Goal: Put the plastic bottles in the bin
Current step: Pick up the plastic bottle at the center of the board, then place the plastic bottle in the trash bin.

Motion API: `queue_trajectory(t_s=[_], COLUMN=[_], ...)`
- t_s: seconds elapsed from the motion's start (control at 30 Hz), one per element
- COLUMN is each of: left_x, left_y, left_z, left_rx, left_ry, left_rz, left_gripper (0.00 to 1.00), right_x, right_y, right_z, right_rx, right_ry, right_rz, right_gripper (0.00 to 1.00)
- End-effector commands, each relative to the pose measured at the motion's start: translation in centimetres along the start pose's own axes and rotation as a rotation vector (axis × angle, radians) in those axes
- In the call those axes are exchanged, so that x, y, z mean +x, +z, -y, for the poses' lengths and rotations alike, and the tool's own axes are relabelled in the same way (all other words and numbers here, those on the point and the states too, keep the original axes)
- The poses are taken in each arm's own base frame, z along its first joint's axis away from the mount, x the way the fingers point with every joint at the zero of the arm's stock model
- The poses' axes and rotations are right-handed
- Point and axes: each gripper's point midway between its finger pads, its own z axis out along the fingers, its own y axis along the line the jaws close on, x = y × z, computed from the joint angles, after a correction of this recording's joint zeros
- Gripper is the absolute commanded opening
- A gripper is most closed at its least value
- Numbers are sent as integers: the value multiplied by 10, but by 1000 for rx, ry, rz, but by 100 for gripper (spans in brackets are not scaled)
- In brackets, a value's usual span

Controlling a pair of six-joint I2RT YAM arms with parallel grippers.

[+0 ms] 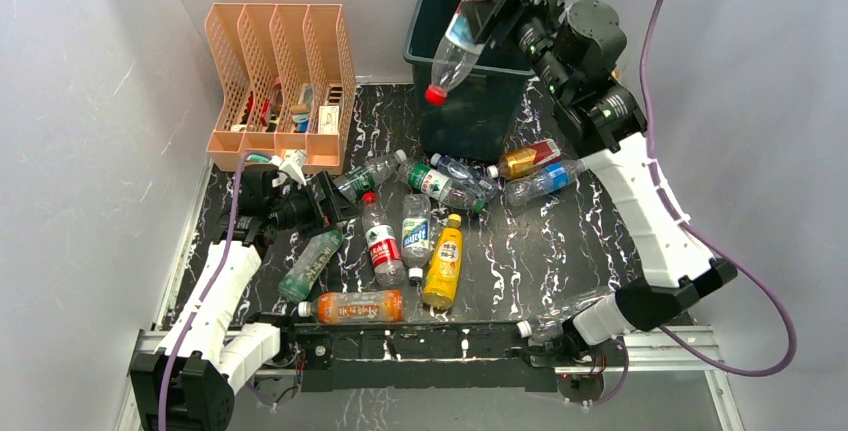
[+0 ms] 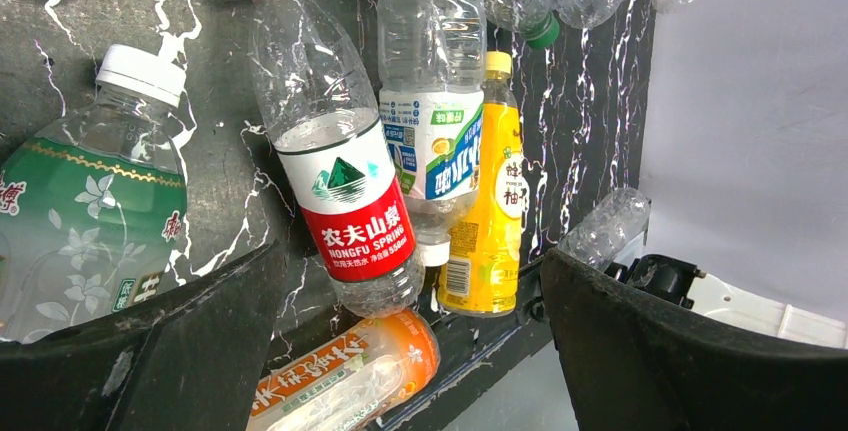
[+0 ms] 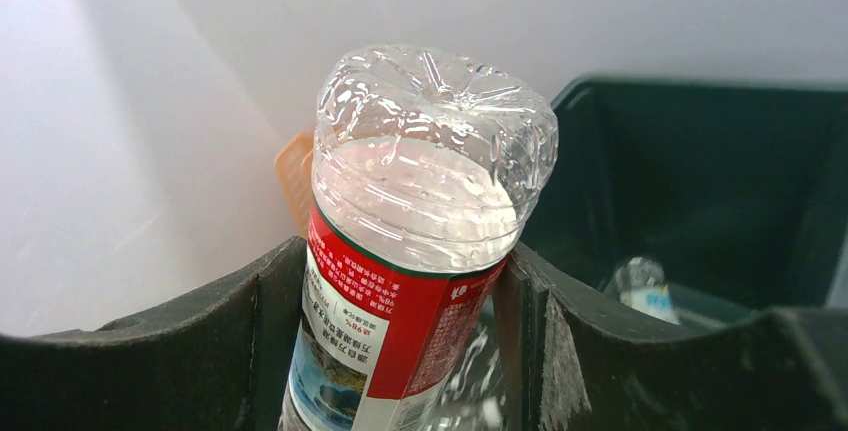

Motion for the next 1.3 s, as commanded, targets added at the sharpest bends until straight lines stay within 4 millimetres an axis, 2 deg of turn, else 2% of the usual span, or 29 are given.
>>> queue_trajectory(t_s=[0.0, 0.07, 0.1, 0.3, 0.33, 0.4, 0.5, 0.6, 0.67, 0.83, 0.93, 0.97, 1.0, 1.07, 1.17, 1.27], left_x=[1, 2, 1, -1, -2, -3, -3, -5, -5, -7, -9, -10, -10, -12, -13, -13], left_y=[-5, -5, -5, -6, -6, -6, -6, -6, -5, -5, -7, -7, -8, -10, -13, -16], left_z=[8, 9, 9, 10, 10, 10, 11, 11, 12, 13, 16, 17, 18, 21, 25, 28], left_rx=[21, 21, 21, 16, 15, 15, 16, 17, 20, 21, 24, 26, 29, 32, 43, 48], left_ry=[0, 0, 0, 2, 4, 3, 3, 4, 4, 13, 19, 21, 24, 31, 43, 58], left_rz=[-11, -12, -10, -12, -10, -11, -9, -5, -9, -13, -11, -9, -8, -4, -3, -7], left_gripper=[98, 98, 98, 98, 98, 98, 98, 98, 98, 98, 98, 98, 98, 98, 98, 98], right_x=[-58, -65, -71, -82, -72, -68, -56, -42, -35, -34, -37, -36, -42, -40, -23, 13], right_y=[28, 40, 51, 74, 84, 94, 106, 110, 109, 96, 83, 78, 65, 44, 9, -22], right_z=[30, 46, 65, 120, 135, 153, 170, 176, 177, 168, 155, 150, 140, 127, 125, 132], right_rx=[73, 92, 115, 162, 176, 197, 214, 219, 216, 195, 163, 151, 134, 111, 150, 190], right_ry=[-7, -11, -18, -12, -11, -17, -40, -60, -71, -89, -93, -90, -88, -72, -36, -8], right_rz=[235, 258, 279, 310, 291, 275, 226, 171, 145, 118, 92, 80, 82, 63, 15, -68], right_gripper=[49, 48, 48, 48, 48, 48, 58, 81, 88, 98, 98, 98, 98, 98, 98, 98])
